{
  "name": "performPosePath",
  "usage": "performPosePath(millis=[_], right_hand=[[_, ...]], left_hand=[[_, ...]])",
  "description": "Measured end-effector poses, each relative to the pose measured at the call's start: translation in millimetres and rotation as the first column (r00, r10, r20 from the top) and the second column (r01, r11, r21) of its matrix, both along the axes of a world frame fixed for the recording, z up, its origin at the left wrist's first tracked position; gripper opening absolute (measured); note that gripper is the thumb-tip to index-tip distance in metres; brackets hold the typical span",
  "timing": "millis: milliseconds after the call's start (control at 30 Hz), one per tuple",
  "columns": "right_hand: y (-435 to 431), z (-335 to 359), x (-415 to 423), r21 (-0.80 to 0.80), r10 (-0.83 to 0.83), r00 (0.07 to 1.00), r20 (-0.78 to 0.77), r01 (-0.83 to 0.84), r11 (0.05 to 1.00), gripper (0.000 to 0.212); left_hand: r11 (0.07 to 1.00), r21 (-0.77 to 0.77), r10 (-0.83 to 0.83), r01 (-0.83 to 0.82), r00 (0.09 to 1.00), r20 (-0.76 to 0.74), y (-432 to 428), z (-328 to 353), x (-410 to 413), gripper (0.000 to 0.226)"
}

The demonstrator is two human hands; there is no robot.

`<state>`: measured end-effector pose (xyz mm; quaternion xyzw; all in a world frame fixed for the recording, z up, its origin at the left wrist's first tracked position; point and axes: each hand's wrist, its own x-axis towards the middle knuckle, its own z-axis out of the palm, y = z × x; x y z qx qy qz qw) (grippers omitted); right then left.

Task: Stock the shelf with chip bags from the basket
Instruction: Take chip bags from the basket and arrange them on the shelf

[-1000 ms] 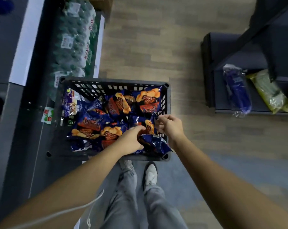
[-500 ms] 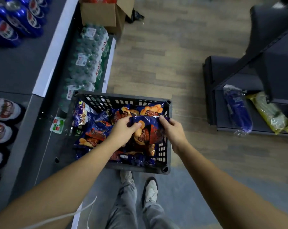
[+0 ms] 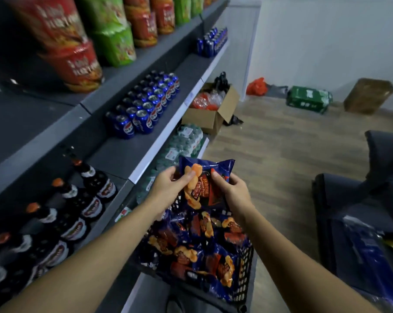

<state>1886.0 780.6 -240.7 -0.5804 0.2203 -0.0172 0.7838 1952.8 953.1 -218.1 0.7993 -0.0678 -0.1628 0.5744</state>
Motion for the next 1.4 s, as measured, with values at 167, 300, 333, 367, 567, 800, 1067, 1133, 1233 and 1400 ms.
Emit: performPosePath(millis=[167, 300, 333, 367, 567, 800, 1067, 1133, 1233, 1400], right_hand=[[50.0, 64.0, 37.3, -0.033, 0.136, 0.986, 0.094, -0.134, 0.99, 0.031], [113.0, 113.3, 63.3, -0.061, 0.291, 0.941, 0.172, -0.284, 0.957, 0.032], [132.5, 125.6, 69.3, -0.071, 0.33, 0.924, 0.195, -0.322, 0.944, 0.032], [151.8, 135.7, 74.1, -0.08, 0.37, 0.904, 0.214, -0.361, 0.929, 0.031], [288.8, 179.7, 90.9, -0.133, 0.588, 0.75, 0.302, -0.578, 0.805, 0.021], [443.6, 202.9, 84.8, -0.225, 0.776, 0.54, 0.325, -0.753, 0.618, 0.03], [568.8, 206.1, 56.7, -0.213, 0.878, 0.356, 0.321, -0.876, 0.433, 0.033], [585.2, 206.6, 52.5, -0.213, 0.892, 0.316, 0.322, -0.894, 0.394, 0.032], [601.3, 211.5, 47.9, -0.222, 0.904, 0.271, 0.33, -0.909, 0.353, 0.028], [615.4, 214.2, 47.3, -0.254, 0.914, 0.246, 0.324, -0.908, 0.334, 0.025]], left_hand=[[0.99, -0.055, 0.136, -0.131, 0.985, 0.11, 57.5, 56.6, -1.5, 0.014], [0.946, -0.112, 0.32, -0.304, 0.931, 0.178, 122.2, 103.8, -1.8, 0.026], [0.931, -0.126, 0.362, -0.343, 0.912, 0.193, 140.7, 116.6, -3.7, 0.02], [0.914, -0.14, 0.404, -0.381, 0.89, 0.21, 159.1, 126.7, -6.1, 0.013], [0.78, -0.169, 0.623, -0.603, 0.725, 0.292, 288.1, 171.1, -33.2, 0.009], [0.63, -0.225, 0.767, -0.744, 0.549, 0.333, 427.5, 188.6, -77.1, 0.013], [0.435, -0.242, 0.871, -0.867, 0.337, 0.357, 523.4, 188.0, -136.2, 0.01], [0.397, -0.252, 0.887, -0.882, 0.299, 0.352, 533.3, 188.9, -146.2, 0.009], [0.329, -0.257, 0.91, -0.909, 0.233, 0.343, 542.7, 188.6, -156.2, 0.01], [0.254, -0.297, 0.934, -0.92, 0.154, 0.324, 541.0, 189.1, -162.1, 0.008]])
